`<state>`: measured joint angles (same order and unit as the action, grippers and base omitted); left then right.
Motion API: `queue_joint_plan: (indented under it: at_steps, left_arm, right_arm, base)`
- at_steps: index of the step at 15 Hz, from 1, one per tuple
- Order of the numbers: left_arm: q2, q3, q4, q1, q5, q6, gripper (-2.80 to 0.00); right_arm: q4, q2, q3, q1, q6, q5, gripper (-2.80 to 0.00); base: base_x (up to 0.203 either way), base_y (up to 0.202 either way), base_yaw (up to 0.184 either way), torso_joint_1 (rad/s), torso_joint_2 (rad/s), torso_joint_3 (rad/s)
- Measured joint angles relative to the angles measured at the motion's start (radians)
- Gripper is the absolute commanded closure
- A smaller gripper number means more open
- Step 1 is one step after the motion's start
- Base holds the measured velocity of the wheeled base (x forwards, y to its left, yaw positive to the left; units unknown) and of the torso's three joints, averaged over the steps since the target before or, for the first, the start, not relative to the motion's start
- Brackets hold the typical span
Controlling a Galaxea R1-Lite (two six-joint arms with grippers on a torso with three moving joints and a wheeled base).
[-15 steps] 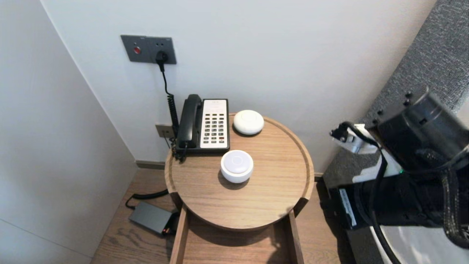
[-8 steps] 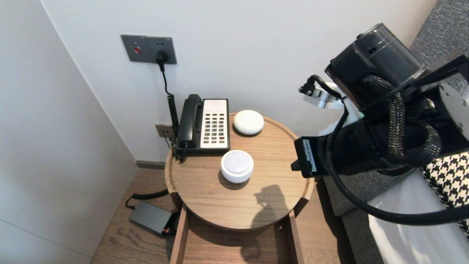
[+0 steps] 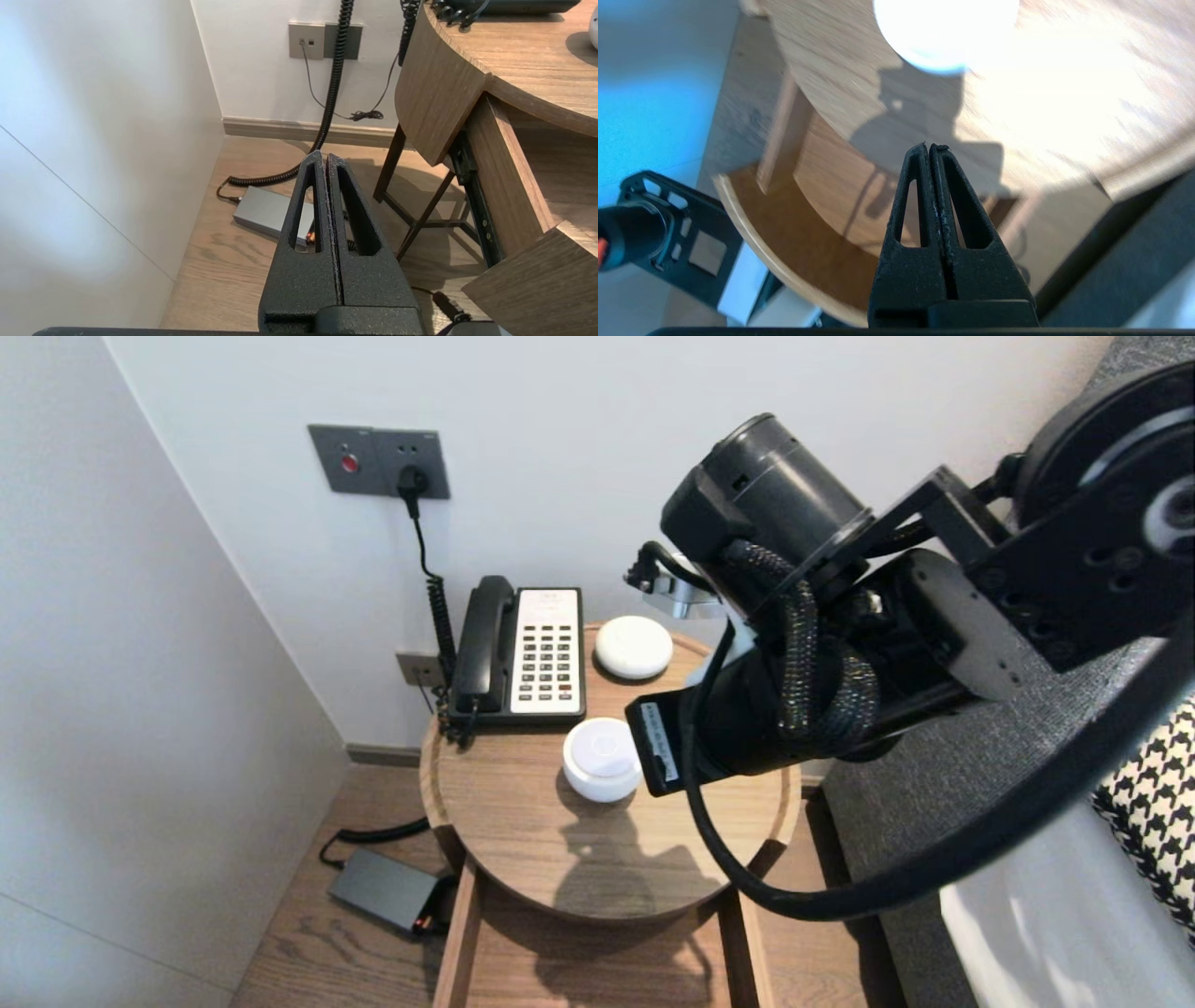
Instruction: Put the remote controls on the table in the drawer one by one
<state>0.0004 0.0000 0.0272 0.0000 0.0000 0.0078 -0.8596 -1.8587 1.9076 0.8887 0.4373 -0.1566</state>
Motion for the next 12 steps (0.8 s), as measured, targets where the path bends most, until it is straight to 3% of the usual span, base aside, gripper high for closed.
queue_joint_plan:
  at_steps: [1,2,8,12]
  left_arm:
    - [0.0,0.0,0.0,0.0,0.0,0.0,0.0]
    - [0.0,0.0,0.0,0.0,0.0,0.0,0.0]
    - [0.0,0.0,0.0,0.0,0.0,0.0,0.0]
    - [0.0,0.0,0.0,0.0,0.0,0.0,0.0]
  right_arm:
    - [0.025,-0.024,0.013,0.0,-0.028,-0.003,0.0]
    - [0.048,-0.045,0.02,-0.001,-0.048,-0.006,-2.8]
    - [0.135,-0.111,0.026,-0.002,-0.089,-0.043,-2.8]
    - [0.168,-0.135,0.025,-0.001,-0.146,-0.139,-2.8]
  base:
    - [0.0,0.0,0.0,0.0,0.0,0.0]
    - [0.0,0.0,0.0,0.0,0.0,0.0]
    - [0.0,0.0,0.0,0.0,0.0,0.0]
    - [0.0,0.0,0.0,0.0,0.0,0.0]
